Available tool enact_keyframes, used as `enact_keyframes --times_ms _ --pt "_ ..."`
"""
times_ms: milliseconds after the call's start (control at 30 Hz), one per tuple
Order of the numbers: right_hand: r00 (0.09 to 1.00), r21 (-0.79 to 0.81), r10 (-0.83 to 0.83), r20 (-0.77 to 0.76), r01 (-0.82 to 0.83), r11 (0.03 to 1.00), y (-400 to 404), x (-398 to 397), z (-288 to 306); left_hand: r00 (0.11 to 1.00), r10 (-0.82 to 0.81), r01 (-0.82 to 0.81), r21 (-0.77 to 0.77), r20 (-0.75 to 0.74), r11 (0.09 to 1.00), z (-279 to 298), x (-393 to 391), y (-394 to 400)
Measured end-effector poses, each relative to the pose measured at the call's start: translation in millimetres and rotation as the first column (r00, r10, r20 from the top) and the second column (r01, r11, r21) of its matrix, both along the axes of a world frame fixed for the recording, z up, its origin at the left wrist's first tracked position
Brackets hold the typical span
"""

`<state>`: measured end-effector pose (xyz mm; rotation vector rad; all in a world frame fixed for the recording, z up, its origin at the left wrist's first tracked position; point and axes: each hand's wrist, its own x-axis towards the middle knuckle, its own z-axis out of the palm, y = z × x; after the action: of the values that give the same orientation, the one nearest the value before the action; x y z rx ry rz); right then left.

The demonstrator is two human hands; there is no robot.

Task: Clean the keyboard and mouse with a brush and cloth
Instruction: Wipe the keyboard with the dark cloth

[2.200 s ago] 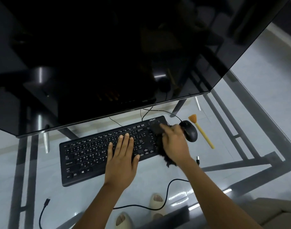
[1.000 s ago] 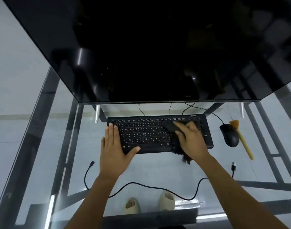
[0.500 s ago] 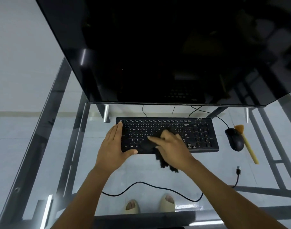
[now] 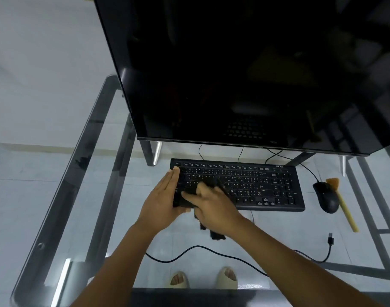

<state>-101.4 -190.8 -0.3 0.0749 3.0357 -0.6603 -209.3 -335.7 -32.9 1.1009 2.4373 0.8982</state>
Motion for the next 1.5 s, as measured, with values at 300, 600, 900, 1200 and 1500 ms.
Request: enact_keyframes --times_ms 300,600,900,1200,1500 --pt "1.000 -0.008 0.022 0.014 -0.022 1.000 -9 -30 8 0.978 0.122 -0.142 0.110 0.167 0.984 4 8 -1" --pt "0.984 -0.001 -0.180 -0.012 0.180 0.984 1 -69 2 0.964 0.156 -0.185 0.119 0.217 0.976 2 11 -1" --pt "0.934 -0.029 -0.357 -0.009 0.357 0.934 18 -92 0 0.971 0.166 -0.186 0.104 0.173 0.977 2 15 0" --pt "0.994 0.109 0.054 0.096 -0.065 0.992 -9 -32 2 0.982 0.167 -0.170 0.020 0.087 0.985 -7 4 -6" --pt "0.913 0.029 -0.407 -0.006 0.407 0.913 43 -71 7 0.996 0.004 -0.022 -0.188 -0.094 0.982 -3 -5 -5"
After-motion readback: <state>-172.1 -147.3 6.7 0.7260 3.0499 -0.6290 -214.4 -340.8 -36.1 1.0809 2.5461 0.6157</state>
